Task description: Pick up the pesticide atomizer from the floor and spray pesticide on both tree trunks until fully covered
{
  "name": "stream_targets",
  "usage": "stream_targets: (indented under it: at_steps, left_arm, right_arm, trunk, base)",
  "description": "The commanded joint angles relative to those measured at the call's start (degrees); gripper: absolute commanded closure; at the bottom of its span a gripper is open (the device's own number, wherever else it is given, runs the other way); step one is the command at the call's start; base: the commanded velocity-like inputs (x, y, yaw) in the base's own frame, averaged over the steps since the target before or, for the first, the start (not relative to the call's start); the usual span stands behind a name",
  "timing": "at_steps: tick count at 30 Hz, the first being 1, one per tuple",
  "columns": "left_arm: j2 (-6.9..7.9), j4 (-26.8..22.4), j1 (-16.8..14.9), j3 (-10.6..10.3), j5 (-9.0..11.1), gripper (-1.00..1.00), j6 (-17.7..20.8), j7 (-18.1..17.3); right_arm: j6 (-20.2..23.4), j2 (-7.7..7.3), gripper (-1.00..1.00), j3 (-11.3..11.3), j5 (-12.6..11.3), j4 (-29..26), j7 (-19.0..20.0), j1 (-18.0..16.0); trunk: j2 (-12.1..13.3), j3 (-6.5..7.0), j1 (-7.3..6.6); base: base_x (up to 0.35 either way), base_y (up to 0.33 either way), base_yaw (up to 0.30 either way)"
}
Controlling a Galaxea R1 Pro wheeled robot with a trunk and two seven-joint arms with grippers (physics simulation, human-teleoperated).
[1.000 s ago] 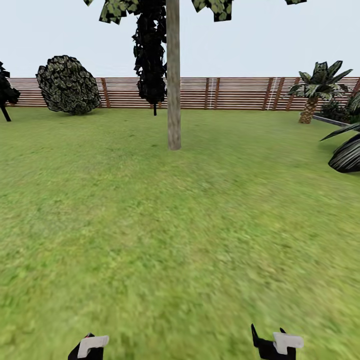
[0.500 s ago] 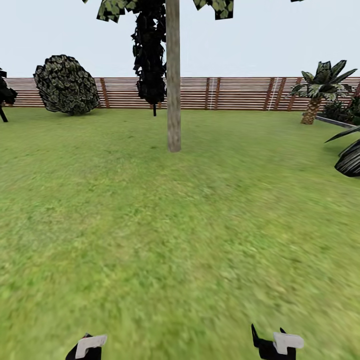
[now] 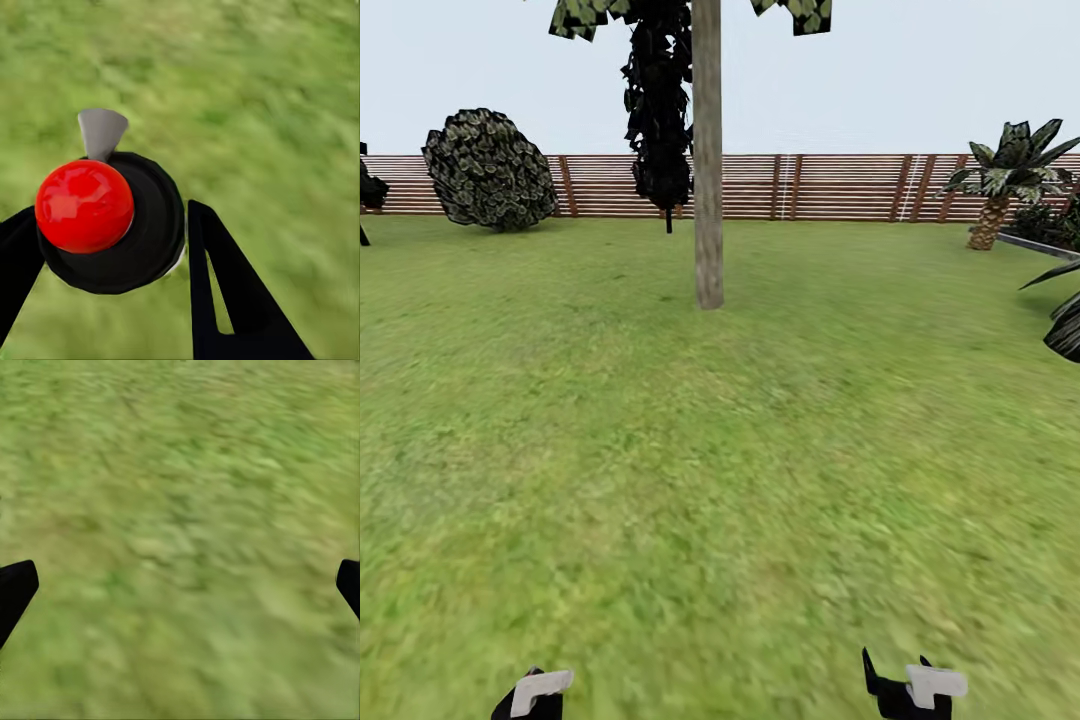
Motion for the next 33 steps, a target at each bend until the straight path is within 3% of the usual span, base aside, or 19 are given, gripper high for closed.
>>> stream_targets:
  at_steps: [1,33]
  left_arm:
    - [0.0,0.04,-0.03,-0.06,0.32,1.0,-0.18,0.01]
    - [0.0,0.05,-0.01,0.03,0.32,1.0,-0.18,0.01]
  right_arm:
    - [-0.18,-0.02,-1.0,0.08,-0.32,0.03,0.0,-0.02]
    - [-0.18,-0.02,-1.0,0.1,-0.26,0.03,0.05,-0.02]
  trunk:
    - [-0.02,-0.05,0.02]
    - [-0.02,-0.05,0.02]
  base:
    - [0.336,0.088,0.0]
    - [0.336,0.093,0.0]
